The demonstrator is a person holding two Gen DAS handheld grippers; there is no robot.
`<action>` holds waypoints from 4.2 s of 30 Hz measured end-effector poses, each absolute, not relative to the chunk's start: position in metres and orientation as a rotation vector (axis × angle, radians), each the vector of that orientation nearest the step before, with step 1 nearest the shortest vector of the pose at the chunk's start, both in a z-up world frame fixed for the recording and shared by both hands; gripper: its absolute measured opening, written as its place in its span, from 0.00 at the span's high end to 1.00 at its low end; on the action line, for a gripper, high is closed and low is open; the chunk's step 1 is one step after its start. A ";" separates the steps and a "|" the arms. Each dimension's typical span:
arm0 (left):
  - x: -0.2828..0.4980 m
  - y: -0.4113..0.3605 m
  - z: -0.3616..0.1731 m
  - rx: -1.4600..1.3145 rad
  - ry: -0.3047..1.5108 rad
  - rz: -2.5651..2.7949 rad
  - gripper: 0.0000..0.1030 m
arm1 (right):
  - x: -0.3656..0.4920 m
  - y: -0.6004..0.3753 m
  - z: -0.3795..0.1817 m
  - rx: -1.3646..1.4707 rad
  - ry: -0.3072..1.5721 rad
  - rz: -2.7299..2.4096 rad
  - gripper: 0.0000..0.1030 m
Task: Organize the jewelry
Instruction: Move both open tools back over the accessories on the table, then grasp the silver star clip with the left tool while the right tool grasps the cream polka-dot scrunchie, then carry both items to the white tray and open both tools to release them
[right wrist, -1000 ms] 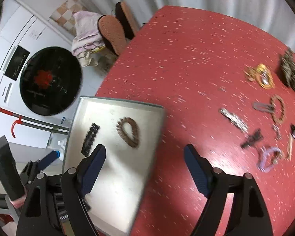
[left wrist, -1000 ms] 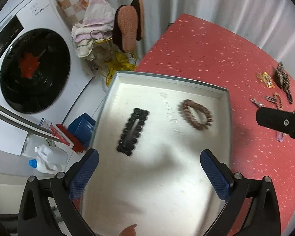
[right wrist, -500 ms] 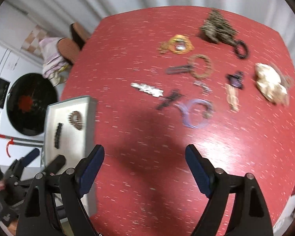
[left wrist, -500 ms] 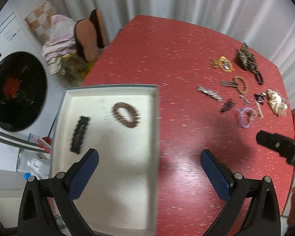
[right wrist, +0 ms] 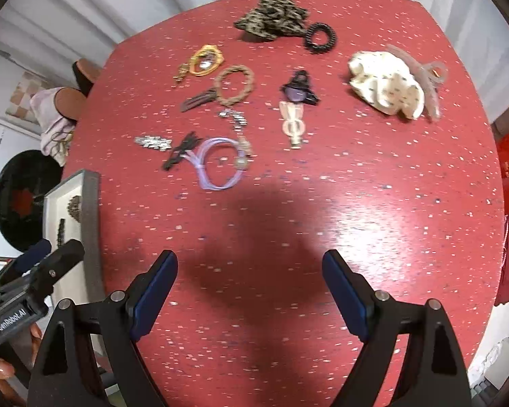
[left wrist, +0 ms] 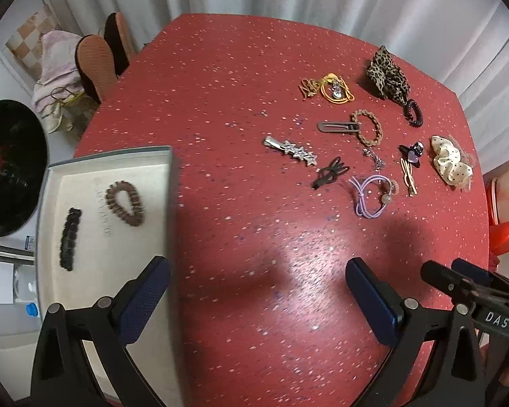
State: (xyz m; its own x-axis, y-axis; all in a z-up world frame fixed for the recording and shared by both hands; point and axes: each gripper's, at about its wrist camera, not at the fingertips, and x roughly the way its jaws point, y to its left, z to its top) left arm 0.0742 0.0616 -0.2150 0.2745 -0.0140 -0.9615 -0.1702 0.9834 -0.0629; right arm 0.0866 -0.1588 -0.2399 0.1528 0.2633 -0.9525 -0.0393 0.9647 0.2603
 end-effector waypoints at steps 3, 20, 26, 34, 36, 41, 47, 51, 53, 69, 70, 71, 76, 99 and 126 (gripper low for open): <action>0.086 0.059 -0.223 -0.190 1.304 0.122 0.00 | 0.093 -0.172 -0.248 0.175 1.424 0.183 0.14; 0.159 0.059 -0.258 -0.256 1.299 0.182 0.04 | 0.143 -0.199 -0.261 0.172 1.393 0.177 0.14; 0.176 0.060 -0.269 -0.268 1.304 0.184 0.06 | 0.167 -0.196 -0.265 0.157 1.372 0.193 0.14; 0.192 0.063 -0.284 -0.269 1.317 0.188 0.06 | 0.179 -0.210 -0.255 0.153 1.307 0.138 0.15; 0.198 0.064 -0.288 -0.268 1.320 0.190 0.15 | 0.177 -0.217 -0.246 0.134 1.258 0.119 0.15; 0.210 0.065 -0.301 -0.254 1.332 0.203 0.19 | 0.187 -0.232 -0.241 0.088 1.209 0.076 0.15; 0.222 0.060 -0.305 -0.221 1.319 0.210 0.19 | 0.210 -0.239 -0.264 0.039 1.233 0.041 0.15; 0.225 0.051 -0.306 -0.216 1.311 0.216 0.20 | 0.220 -0.237 -0.278 0.009 1.247 0.037 0.17; 0.225 0.049 -0.307 -0.200 1.302 0.225 0.27 | 0.225 -0.236 -0.283 -0.007 1.259 0.034 0.20; 0.199 0.050 -0.291 -0.185 1.283 0.169 0.76 | 0.221 -0.242 -0.275 0.024 1.236 0.021 0.80; 0.196 0.049 -0.289 -0.182 1.276 0.163 0.76 | 0.220 -0.243 -0.273 0.039 1.236 0.027 0.80; 0.194 0.049 -0.287 -0.179 1.271 0.159 0.76 | 0.218 -0.245 -0.271 0.054 1.234 0.035 0.80; 0.180 0.045 -0.273 -0.168 1.246 0.128 0.76 | 0.210 -0.246 -0.261 0.079 1.225 0.063 0.81; 0.115 0.043 -0.201 -0.131 1.169 0.015 0.76 | 0.150 -0.220 -0.209 0.161 1.228 0.144 0.81; 0.003 0.178 -0.178 -0.241 1.122 0.227 0.76 | 0.095 -0.042 -0.164 0.002 1.208 0.440 0.81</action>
State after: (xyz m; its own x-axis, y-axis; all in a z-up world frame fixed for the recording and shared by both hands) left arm 0.0028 0.1782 -0.1782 0.4158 0.0583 -0.9076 -0.2989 0.9513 -0.0758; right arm 0.0949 -0.0421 -0.1637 0.2817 0.3296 -0.9011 -0.3278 0.9157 0.2325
